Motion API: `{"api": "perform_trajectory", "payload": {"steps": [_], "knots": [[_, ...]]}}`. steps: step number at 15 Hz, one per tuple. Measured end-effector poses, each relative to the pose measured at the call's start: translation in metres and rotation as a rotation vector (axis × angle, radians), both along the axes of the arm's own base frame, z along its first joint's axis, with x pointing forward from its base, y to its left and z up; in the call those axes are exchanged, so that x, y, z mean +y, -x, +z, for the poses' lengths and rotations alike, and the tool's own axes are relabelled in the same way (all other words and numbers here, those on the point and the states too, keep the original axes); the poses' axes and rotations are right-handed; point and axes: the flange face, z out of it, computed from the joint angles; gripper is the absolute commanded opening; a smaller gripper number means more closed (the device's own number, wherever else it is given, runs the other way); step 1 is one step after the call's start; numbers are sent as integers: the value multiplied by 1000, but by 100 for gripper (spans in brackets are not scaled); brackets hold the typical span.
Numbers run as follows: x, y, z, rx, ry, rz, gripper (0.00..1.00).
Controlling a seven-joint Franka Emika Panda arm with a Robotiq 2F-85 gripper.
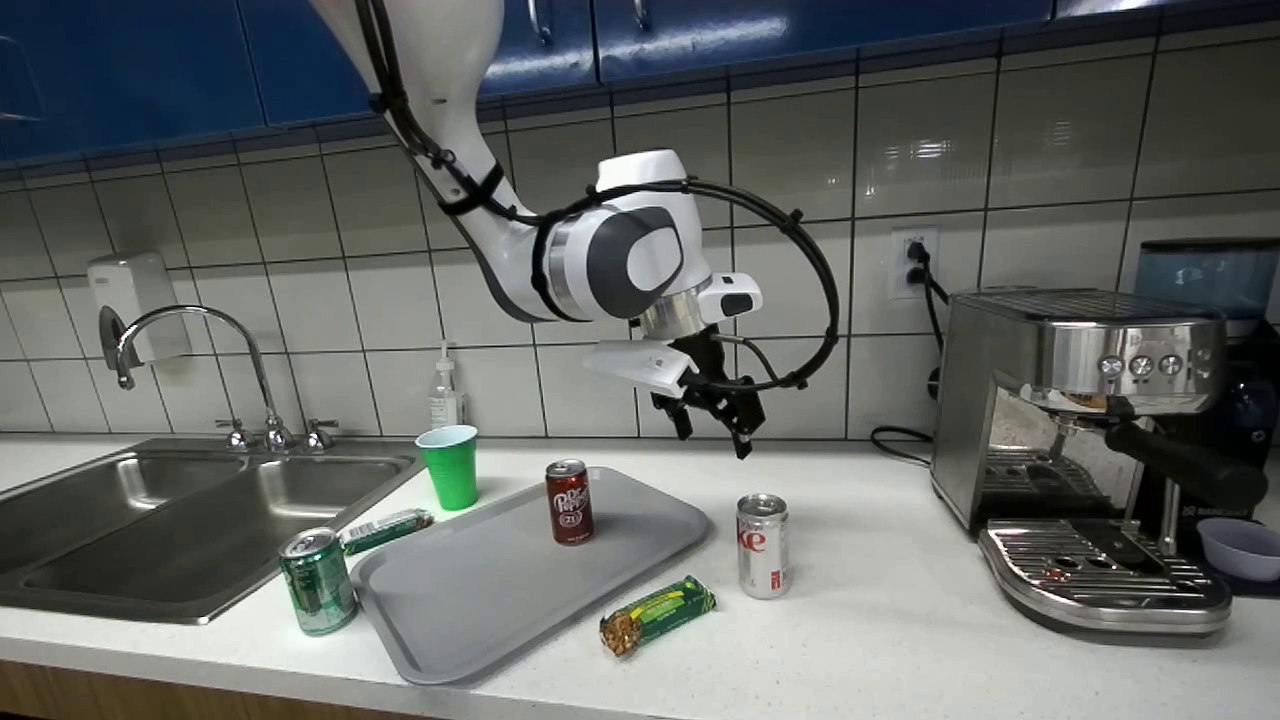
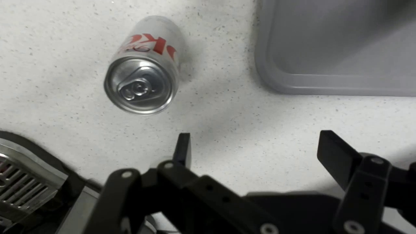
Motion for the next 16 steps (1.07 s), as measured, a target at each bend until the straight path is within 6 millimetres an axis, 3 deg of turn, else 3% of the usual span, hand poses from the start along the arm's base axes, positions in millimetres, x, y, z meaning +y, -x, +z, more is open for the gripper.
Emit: {"api": "perform_trajectory", "payload": {"steps": [6,16], "knots": [[48,-9,6,-7,-25,94,100],[133,-21,-2,6,-75,242,100]]}}
